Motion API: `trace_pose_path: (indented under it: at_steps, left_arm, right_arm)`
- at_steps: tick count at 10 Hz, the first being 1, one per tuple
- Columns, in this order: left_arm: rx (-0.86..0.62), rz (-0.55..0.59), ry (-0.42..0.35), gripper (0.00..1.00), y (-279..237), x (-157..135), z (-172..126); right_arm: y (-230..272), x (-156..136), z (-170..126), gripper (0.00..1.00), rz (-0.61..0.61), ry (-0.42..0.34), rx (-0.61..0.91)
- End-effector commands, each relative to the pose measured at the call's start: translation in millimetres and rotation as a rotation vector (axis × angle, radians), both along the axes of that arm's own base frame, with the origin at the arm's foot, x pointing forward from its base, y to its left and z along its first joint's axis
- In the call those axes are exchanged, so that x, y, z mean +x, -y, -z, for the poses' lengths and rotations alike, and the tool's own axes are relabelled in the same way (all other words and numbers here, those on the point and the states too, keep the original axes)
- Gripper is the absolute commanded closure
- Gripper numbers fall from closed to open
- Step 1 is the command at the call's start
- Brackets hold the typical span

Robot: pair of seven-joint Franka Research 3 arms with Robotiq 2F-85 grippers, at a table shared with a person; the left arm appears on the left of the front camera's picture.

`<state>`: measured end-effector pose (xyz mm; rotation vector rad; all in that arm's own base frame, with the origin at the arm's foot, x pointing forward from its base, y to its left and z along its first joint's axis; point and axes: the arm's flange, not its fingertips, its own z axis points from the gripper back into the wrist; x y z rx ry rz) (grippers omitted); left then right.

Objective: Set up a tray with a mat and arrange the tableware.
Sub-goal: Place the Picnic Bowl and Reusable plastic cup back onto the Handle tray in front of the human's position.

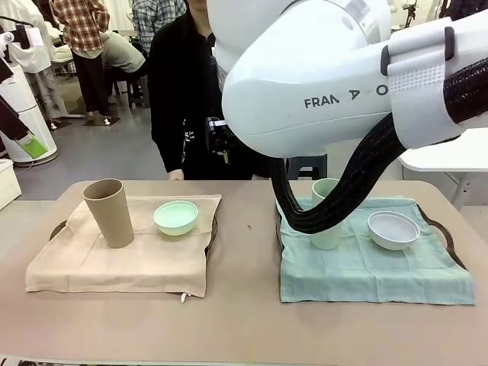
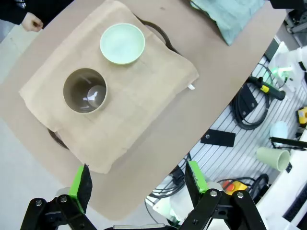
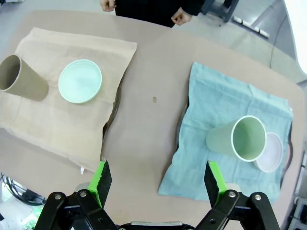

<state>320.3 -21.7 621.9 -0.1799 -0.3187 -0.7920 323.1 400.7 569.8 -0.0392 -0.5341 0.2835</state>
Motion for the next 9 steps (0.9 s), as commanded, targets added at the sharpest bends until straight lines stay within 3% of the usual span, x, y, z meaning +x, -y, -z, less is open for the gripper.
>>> trace_pose_path:
  at_steps: [1, 3, 5, 6, 7, 8, 9]
  left_arm:
    - [0.008, -0.020, -0.012, 0.00, -0.4, -2.8, -2.2]
    - [0.000, 0.000, 0.000, 0.00, 0.0, 0.0, 0.0]
    - [-0.178, 0.040, -0.122, 0.00, 4.4, 11.4, 6.8]
    - [-0.286, 0.034, -0.159, 0.00, 4.3, 15.4, 10.6]
    - [-0.390, 0.016, -0.240, 0.00, 5.5, 23.8, 17.8]
    - [-0.567, -0.031, -0.323, 0.00, 7.4, 27.9, 28.8]
    - [-0.701, -0.101, -0.373, 0.00, 9.2, 31.9, 38.7]
  right_arm:
    - [2.7, 0.6, 1.9, 0.00, -0.009, -0.011, 0.004]
    - [0.4, 0.5, 0.1, 0.00, 0.001, 0.000, 0.000]
    - [100.8, -10.2, -12.3, 0.00, 0.176, -0.076, 0.241]
    - [135.4, -18.5, -17.3, 0.00, 0.220, -0.077, 0.352]
    - [163.0, -24.2, -18.5, 0.00, 0.240, -0.107, 0.464]
    - [190.3, -30.7, -12.9, 0.00, 0.183, -0.184, 0.662]
    - [211.0, -34.6, -9.4, 0.00, 0.184, -0.190, 0.742]
